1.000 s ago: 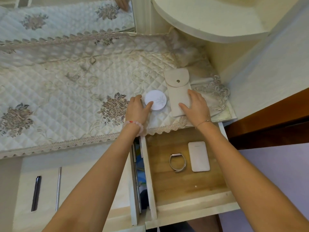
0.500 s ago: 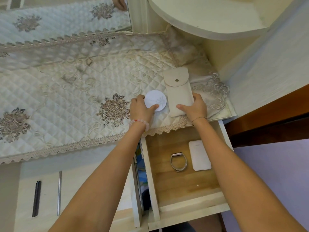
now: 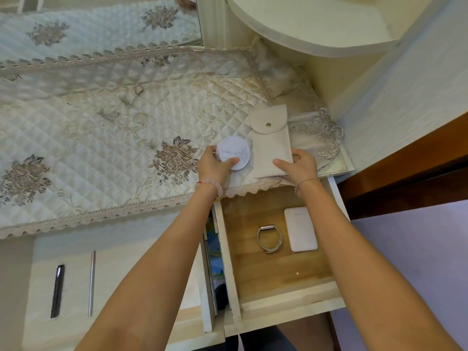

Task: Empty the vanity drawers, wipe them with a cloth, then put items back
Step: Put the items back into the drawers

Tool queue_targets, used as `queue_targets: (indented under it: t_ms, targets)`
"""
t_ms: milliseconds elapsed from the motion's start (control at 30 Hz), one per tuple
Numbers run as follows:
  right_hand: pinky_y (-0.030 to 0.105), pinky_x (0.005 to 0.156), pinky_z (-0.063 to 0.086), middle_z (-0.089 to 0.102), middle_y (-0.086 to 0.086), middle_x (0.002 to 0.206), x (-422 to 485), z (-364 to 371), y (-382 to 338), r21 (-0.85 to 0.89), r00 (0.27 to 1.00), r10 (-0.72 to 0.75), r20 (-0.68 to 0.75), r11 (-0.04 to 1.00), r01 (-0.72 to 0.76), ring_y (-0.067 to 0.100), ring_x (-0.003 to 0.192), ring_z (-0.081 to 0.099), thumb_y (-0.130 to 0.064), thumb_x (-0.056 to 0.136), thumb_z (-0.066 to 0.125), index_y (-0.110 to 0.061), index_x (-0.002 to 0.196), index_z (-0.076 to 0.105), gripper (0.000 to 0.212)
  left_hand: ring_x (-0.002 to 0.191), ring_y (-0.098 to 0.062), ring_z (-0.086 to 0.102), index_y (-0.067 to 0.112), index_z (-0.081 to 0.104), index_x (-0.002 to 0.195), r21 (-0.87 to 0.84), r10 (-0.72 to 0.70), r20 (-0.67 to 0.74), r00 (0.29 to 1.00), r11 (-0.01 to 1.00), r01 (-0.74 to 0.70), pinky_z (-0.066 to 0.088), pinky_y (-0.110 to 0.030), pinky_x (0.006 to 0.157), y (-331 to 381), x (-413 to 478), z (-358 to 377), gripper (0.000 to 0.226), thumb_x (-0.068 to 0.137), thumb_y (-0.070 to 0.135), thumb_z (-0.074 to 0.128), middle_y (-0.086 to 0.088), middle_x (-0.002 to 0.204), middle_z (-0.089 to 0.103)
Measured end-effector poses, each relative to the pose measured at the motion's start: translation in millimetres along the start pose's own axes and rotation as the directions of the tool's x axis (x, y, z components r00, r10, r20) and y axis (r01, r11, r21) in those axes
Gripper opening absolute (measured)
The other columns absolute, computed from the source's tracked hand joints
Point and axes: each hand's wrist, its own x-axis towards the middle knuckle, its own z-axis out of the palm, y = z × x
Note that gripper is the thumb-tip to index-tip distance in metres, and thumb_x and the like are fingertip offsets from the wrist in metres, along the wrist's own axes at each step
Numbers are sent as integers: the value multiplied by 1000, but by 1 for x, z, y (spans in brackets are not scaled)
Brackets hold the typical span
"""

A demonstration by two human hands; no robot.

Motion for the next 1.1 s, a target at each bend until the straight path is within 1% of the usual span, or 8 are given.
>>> queue_targets:
  t_ms: [67, 200, 400, 567, 667, 767, 933, 1100]
  targets:
    - [37, 70, 56, 63, 14, 112, -10, -1, 0, 56, 1000, 9, 16, 998, -10, 22, 90, 61, -2, 77, 71, -6, 105, 56, 32, 94, -18, 51, 5, 51, 119, -58, -27, -15, 1000, 998, 26, 40, -19, 62, -4, -6, -10, 52, 75, 19, 75, -4, 104, 52]
    - [38, 85, 53, 62, 14, 111, -33, -5, 2, 94, 1000, 6, 19, 996, -8, 22, 95, 59, -1, 78, 69, -2, 112, 55, 36, 100, -23, 58, 8, 53, 121, -217, -82, -10, 997, 973, 78, 52, -22, 64, -18, -21, -35, 53, 74, 17, 76, -8, 114, 56]
    - [11, 50, 48, 63, 7, 102, -78, 0, 8, 158, 998, -17, 55, 987, 9, 6, 79, 60, -3, 79, 69, -4, 114, 54, 38, 84, -17, 65, 18, 54, 117, -440, -130, -23, 991, 892, 107, 56, -35, 76, -36, -55, -67, 51, 73, 14, 78, -9, 100, 63]
    - [11, 48, 47, 65, 6, 97, -110, 13, 10, 171, 995, -60, 80, 984, 46, 6, 76, 61, -4, 79, 69, -8, 105, 56, 30, 80, -13, 66, 19, 56, 109, -576, -105, -19, 994, 814, 75, 54, -20, 56, -44, -84, -89, 42, 74, 6, 75, -7, 91, 65]
    - [13, 52, 49, 66, 5, 97, -127, 23, 16, 173, 992, -85, 96, 983, 67, 7, 78, 62, -6, 78, 70, -9, 103, 58, 28, 85, -17, 65, 16, 56, 110, -605, -88, -16, 996, 794, 61, 54, -21, 57, -50, -98, -101, 41, 75, 3, 73, -10, 94, 64]
    - [23, 70, 53, 67, 8, 101, -142, 32, 24, 157, 987, -91, 131, 985, 70, 17, 87, 64, -6, 77, 71, -9, 100, 59, 26, 90, -20, 64, 11, 54, 117, -601, -81, -31, 996, 798, 46, 56, -22, 58, -61, -111, -114, 45, 77, 4, 72, -13, 100, 62]
    - [11, 55, 48, 66, 7, 102, -166, 50, 32, 130, 971, -113, 212, 988, 86, 7, 83, 62, -7, 76, 73, -7, 108, 58, 34, 88, -16, 61, 13, 54, 116, -616, -107, -102, 989, 787, 21, 55, -21, 56, -84, -133, -135, 44, 77, 5, 72, -6, 99, 58]
    - [19, 67, 48, 65, 8, 107, -185, 64, 42, 91, 950, -100, 296, 993, 76, 16, 93, 62, -7, 77, 72, -6, 114, 56, 40, 88, -19, 62, 14, 54, 113, -642, -161, -189, 969, 766, 2, 54, -20, 55, -109, -158, -153, 42, 76, 6, 73, -9, 99, 60]
